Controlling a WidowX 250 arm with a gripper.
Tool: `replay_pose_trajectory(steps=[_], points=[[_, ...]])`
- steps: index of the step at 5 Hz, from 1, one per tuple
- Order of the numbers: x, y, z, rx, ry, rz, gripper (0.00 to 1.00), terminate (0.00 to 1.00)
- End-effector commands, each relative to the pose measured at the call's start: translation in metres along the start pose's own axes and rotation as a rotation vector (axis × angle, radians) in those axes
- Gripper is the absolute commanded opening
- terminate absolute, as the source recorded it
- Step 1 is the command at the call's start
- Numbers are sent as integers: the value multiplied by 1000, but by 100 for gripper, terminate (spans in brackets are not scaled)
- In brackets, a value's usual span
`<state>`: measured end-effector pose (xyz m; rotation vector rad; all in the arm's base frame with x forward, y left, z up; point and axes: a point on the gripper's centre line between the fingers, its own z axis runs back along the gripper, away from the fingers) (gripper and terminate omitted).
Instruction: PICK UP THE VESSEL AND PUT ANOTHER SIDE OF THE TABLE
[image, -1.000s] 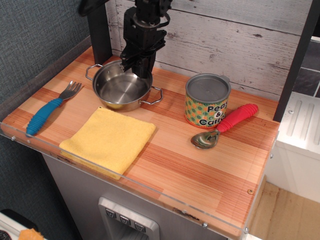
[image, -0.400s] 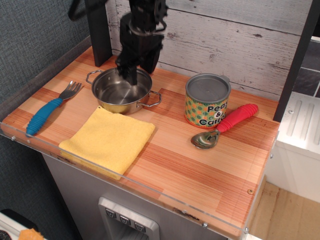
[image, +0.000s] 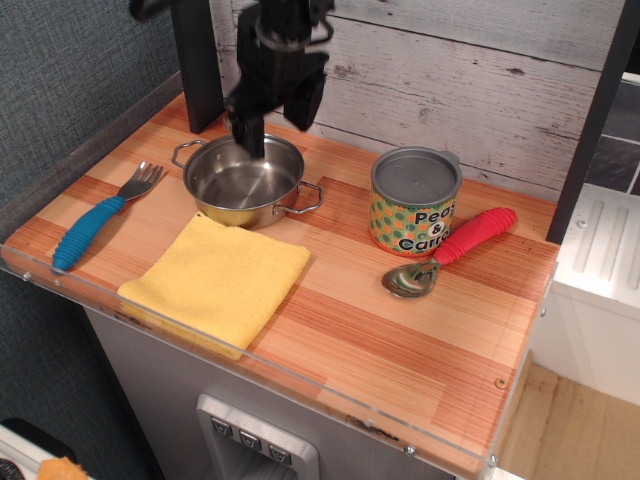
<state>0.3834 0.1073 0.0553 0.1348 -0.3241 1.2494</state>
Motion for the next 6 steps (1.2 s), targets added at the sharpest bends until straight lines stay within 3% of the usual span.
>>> replay_pose_trajectory(steps=[1, 2, 3, 4, 5, 6], points=[[-5, 18, 50, 42, 80, -101, 100, 0], [-9, 44, 53, 64, 148, -331, 100, 0], [-9, 69, 58, 92, 179, -439, 100, 0], [1, 92, 61, 115, 247, -692, 100, 0], [9, 114, 60, 39, 280, -836, 100, 0], [15, 138, 64, 37, 271, -887, 100, 0]])
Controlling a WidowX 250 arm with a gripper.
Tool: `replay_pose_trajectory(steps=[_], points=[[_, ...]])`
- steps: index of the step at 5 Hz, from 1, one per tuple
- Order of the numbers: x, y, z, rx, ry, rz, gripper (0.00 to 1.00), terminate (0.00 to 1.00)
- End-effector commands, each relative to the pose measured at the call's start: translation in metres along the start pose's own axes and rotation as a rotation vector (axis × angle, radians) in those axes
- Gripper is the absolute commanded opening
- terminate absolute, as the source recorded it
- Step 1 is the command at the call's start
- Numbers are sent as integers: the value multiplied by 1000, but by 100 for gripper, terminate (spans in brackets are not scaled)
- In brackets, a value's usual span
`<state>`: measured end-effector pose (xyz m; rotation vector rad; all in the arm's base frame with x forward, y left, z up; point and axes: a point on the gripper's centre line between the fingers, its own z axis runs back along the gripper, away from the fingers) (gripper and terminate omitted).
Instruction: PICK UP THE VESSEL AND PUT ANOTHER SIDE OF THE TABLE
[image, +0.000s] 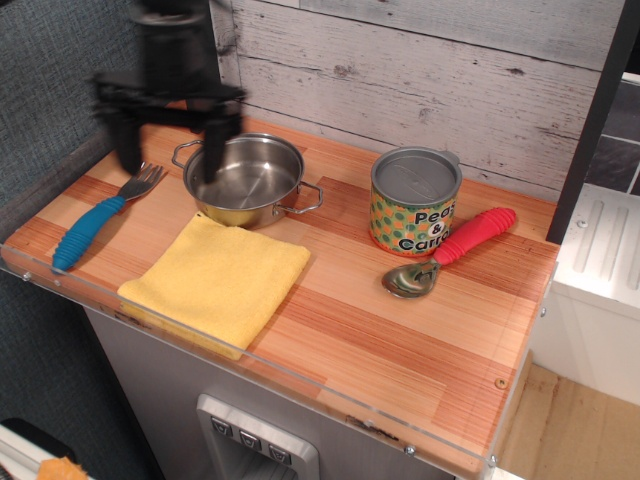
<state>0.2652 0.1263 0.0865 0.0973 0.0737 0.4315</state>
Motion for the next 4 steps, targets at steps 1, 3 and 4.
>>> replay_pose_trajectory(steps=[1, 3, 4], points=[[-24, 42, 26, -7, -59, -98, 100, 0], [-40, 56, 28, 48, -76, -78, 100, 0], [-40, 56, 28, 48, -76, -78, 100, 100]])
